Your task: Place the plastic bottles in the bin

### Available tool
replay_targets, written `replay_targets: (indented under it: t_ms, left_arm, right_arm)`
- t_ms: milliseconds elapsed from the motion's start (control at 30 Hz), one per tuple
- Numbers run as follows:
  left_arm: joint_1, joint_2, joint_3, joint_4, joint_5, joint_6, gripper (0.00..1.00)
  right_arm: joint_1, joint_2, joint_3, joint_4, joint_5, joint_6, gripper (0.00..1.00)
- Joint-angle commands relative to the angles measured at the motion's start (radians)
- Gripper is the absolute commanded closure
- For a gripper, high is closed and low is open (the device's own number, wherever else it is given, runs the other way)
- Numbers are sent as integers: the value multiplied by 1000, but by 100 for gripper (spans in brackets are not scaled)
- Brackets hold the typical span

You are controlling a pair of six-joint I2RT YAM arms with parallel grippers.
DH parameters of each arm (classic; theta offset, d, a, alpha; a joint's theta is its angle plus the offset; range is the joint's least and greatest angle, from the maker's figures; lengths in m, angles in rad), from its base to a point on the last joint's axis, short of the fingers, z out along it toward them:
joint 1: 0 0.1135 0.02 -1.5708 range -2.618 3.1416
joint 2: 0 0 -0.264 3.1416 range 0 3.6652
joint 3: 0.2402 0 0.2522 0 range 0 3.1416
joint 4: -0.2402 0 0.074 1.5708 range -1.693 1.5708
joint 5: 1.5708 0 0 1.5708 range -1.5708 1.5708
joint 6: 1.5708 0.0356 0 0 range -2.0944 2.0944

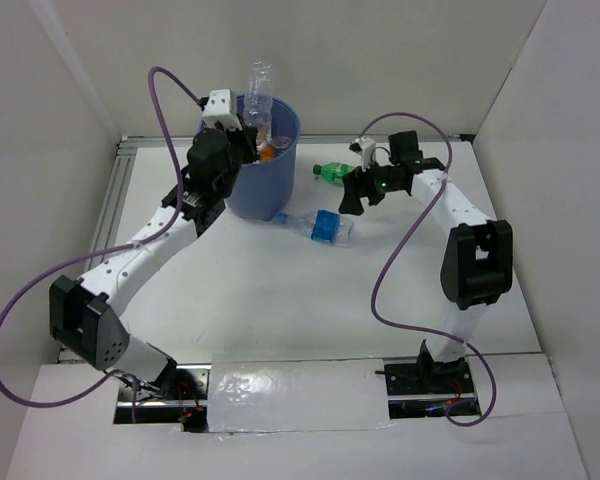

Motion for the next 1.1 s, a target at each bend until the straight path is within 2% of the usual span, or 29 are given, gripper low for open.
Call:
replay_targets:
  t_ms: [0, 33, 100, 167, 200, 233, 267, 300, 500, 600, 667, 733, 767, 833, 867, 933, 967, 1000, 1067]
  left_arm:
    - [70, 55, 112, 79, -78, -115, 100]
    - [79, 77, 141, 6, -107, -130, 100]
    - [93, 137, 222, -88, -126, -167, 90]
    - [104, 160, 246, -158, -140, -178, 61]
    - [113, 160, 246, -168, -140, -178, 38]
    - [113, 160, 246, -168, -140, -178, 27]
    - [113, 160, 246, -168, -140, -178, 22]
    - [113, 143, 246, -156, -128, -150, 5]
    - [99, 16, 235, -136, -89, -49, 1]
    - [55, -91, 113, -91, -40, -6, 1]
    - [29, -217, -22, -91, -2, -6, 1]
    - [9, -300, -114, -116, 17, -15, 2]
    - [-16, -379, -207, -132, 27, -15, 2]
    - [-36, -456, -300, -198, 15, -81, 2]
    - [-36, -493, -391, -212, 15, -104, 2]
    - [-73, -587, -470, -257, 27, -159, 4]
    - [-88, -611, -534, -272, 27, -209, 5]
    - [-120, -646, -562, -284, 27, -239, 5]
    - [-152, -668, -610, -297, 27, -311, 6]
  right_arm:
    - [50, 13, -29, -8, 21, -50, 0]
    - [50, 22, -29, -8, 39, -59, 0]
    - [77, 39, -20, -8, 48, -60, 0]
    - [91, 64, -20, 15, 48, -60, 0]
    - [105, 64, -20, 25, 48, -60, 0]
    - [114, 74, -20, 25, 48, -70, 0]
    - [127, 91, -20, 25, 73, -70, 0]
    - [139, 102, -9, 25, 87, -99, 0]
    - [226, 196, 14, 111, 304, -145, 0]
    - [249, 249, 34, 135, 367, -156, 0]
    - [249, 271, 43, 135, 389, -156, 0]
    - [249, 285, 53, 123, 389, -156, 2]
    - [249, 285, 37, 114, 389, -165, 2]
    - [259, 266, 5, 114, 398, -165, 5]
    - [259, 254, -36, 124, 398, -178, 14]
    - [259, 202, -69, 114, 375, -187, 32]
    - [259, 181, -96, 114, 361, -187, 47]
    - [259, 129, -107, 88, 348, -187, 74]
    - [245, 73, -107, 51, 287, -196, 92]
